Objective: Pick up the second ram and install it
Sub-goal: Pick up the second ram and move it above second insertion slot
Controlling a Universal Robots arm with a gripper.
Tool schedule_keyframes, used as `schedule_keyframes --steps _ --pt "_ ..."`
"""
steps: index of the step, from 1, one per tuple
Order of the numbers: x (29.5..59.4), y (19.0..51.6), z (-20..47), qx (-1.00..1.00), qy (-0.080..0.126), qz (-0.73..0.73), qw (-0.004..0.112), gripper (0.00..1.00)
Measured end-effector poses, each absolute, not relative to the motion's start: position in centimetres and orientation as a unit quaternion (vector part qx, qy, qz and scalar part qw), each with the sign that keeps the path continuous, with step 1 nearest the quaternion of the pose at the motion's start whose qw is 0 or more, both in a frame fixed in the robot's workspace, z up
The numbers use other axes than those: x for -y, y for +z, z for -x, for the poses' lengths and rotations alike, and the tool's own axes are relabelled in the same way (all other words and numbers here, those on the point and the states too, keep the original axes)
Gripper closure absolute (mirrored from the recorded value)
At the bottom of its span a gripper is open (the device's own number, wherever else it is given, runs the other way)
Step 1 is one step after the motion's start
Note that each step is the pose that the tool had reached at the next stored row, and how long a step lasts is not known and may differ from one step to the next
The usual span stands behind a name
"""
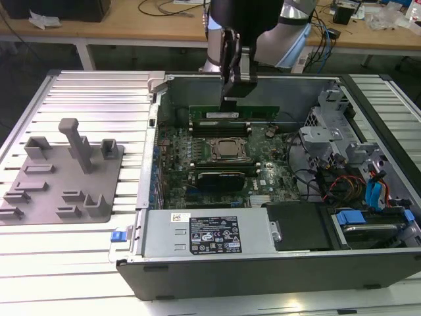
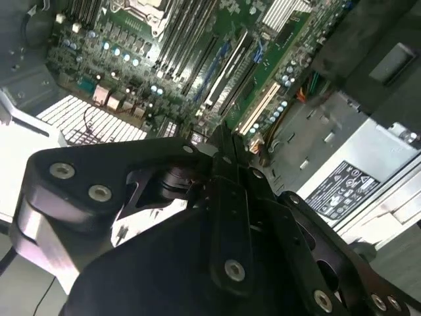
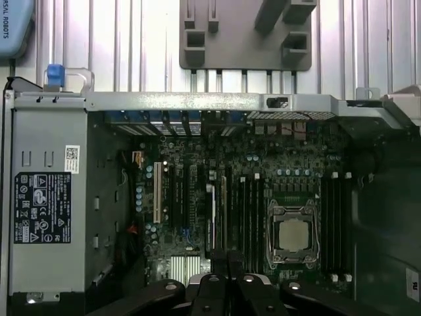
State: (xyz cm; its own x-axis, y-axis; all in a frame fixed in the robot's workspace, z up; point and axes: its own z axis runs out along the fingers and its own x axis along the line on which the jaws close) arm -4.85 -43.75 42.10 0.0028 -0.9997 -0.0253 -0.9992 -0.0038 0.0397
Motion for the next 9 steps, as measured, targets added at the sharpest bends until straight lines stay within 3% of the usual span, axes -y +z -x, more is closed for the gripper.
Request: schedule_keyframes --steps 9 --pt "43.7 41.3 3.3 0.706 -0.023 -0.708 0.005 0.91"
